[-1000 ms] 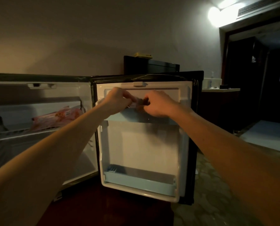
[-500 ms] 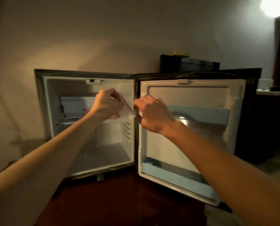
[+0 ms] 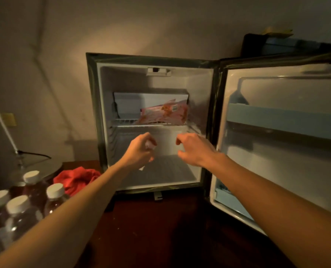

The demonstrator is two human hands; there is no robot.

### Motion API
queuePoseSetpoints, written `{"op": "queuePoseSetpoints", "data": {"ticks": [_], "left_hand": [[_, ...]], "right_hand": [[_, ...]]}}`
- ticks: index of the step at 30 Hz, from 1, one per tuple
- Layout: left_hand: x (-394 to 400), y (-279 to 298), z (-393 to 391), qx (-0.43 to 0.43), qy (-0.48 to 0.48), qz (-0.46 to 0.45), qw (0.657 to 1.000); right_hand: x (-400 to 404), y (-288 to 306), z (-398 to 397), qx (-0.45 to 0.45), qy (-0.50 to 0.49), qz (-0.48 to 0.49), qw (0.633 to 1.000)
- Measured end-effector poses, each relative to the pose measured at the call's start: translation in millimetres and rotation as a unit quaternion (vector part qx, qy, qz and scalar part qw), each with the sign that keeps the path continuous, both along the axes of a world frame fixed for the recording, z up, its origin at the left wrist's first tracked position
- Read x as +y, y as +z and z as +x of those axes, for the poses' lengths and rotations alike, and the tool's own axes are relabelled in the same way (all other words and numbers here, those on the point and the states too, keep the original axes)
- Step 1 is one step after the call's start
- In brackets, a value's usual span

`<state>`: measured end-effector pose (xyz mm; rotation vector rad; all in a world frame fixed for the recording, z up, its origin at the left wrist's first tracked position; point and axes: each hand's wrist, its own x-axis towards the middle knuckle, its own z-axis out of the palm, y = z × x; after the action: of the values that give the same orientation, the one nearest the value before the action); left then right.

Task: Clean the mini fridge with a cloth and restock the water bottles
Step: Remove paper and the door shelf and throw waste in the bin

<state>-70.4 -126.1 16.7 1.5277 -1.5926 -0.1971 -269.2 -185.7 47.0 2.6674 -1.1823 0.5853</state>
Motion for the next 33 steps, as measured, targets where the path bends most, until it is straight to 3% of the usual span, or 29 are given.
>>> {"op": "queuePoseSetpoints", "data": {"ticks": [4,12,19,25,30,33], "left_hand": [[-17,-15,16,0.0,0.006,0.023,1.0],[-48,-37,34,0.02,0.037,0.017,0.999],[-58,-42,39,0.06,0.038,0.003,0.997],[-61,-35,42,0.058,0.036,-0.018,0.998],[-59,-27,44,0.05,0.027,-0.038,0.998],[-57,-24,41,0.052,0.027,-0.042,0.997]], "right_hand": [[-35,-8,23,-0.03,0.005,-0.027,0.999],[-91,13,47,-0.067,-0.069,-0.199,0.975],[-114,21,59,-0.108,-0.039,-0.107,0.988],[-108,27,57,-0.159,-0.006,-0.146,0.976],[-112,33,66,-0.151,-0.063,-0.127,0.978],[-127,30,65,-0.095,-0.039,-0.127,0.987]]}}
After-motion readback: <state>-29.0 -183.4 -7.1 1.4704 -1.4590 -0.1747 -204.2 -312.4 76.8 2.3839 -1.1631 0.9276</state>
